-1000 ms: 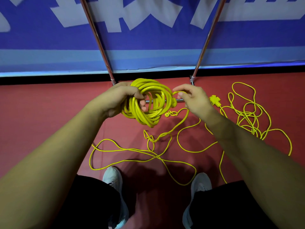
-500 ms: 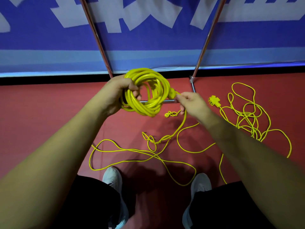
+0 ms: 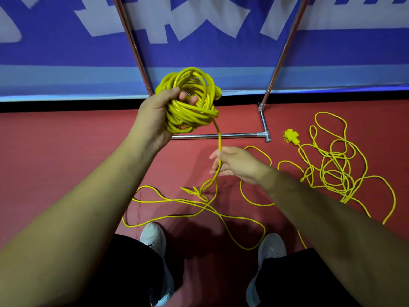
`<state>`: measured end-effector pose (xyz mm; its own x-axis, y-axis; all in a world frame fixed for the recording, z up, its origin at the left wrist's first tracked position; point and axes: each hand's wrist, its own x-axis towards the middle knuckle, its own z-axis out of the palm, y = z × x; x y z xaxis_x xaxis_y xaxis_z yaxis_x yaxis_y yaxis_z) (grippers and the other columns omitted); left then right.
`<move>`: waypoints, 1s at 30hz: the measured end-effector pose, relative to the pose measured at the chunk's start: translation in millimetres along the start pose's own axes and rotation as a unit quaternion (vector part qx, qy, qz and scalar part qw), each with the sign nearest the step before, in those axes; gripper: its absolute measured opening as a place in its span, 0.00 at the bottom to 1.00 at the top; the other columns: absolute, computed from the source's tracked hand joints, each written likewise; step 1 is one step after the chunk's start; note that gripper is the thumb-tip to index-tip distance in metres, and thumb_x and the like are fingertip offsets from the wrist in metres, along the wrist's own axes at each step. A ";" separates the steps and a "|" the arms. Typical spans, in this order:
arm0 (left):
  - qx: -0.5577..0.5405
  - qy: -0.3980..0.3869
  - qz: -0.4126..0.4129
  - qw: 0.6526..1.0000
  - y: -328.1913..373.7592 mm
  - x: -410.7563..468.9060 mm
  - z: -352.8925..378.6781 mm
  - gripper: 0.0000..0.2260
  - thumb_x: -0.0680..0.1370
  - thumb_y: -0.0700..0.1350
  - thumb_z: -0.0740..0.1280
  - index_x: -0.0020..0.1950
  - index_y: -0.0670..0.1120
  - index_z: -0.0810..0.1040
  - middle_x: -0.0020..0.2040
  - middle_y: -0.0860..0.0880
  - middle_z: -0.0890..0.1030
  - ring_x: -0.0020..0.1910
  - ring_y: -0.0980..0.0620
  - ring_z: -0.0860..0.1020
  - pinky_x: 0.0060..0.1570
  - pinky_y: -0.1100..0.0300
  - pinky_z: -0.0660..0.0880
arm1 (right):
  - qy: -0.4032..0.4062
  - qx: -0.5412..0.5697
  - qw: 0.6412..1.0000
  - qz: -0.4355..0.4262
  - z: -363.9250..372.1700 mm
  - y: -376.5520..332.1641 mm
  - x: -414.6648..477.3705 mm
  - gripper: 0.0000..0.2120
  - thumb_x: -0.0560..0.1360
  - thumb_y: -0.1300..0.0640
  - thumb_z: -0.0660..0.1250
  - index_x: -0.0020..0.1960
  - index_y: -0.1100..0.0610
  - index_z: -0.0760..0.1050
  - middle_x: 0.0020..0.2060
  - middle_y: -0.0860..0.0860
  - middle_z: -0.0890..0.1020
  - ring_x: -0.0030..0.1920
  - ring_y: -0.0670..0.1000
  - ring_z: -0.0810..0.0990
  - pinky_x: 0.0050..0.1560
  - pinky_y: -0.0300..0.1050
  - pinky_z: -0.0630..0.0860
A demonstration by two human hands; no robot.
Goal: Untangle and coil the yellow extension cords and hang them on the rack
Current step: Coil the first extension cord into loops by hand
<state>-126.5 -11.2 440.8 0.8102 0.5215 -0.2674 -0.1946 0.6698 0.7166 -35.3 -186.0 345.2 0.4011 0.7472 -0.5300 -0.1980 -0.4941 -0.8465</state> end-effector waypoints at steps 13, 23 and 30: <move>-0.003 0.035 0.114 0.993 8.4 5.9 -9.7 0.04 0.82 0.38 0.63 0.49 0.38 0.75 0.34 0.47 0.77 0.37 0.48 0.79 0.46 0.52 0.78 | -0.097 0.142 0.985 0.021 21.2 -17.1 -14.5 0.13 0.84 0.61 0.54 0.66 0.55 0.71 0.36 0.54 0.77 0.47 0.64 0.83 0.43 0.46 0.80; 0.341 0.062 0.201 0.916 -4.2 -0.3 -9.3 0.13 0.79 0.45 0.68 0.54 0.35 0.74 0.40 0.41 0.78 0.35 0.42 0.81 0.36 0.44 0.76 | -0.110 -0.016 0.992 -0.067 32.7 -46.2 -31.9 0.19 0.79 0.65 0.61 0.67 0.53 0.69 0.36 0.59 0.82 0.32 0.53 0.78 0.36 0.44 0.70; 0.457 0.034 0.200 0.866 -16.1 1.7 -10.1 0.12 0.79 0.41 0.68 0.55 0.32 0.73 0.38 0.40 0.77 0.28 0.50 0.80 0.28 0.59 0.76 | -0.218 -0.017 0.974 -0.063 7.4 -58.3 -39.0 0.25 0.76 0.75 0.55 0.71 0.62 0.65 0.51 0.60 0.83 0.37 0.58 0.79 0.40 0.44 0.72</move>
<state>-127.6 -15.8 422.3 0.7383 0.6664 0.1038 0.0925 -0.2526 0.9632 -46.0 -183.0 414.9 0.0019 0.9171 -0.3987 -0.1392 -0.3946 -0.9083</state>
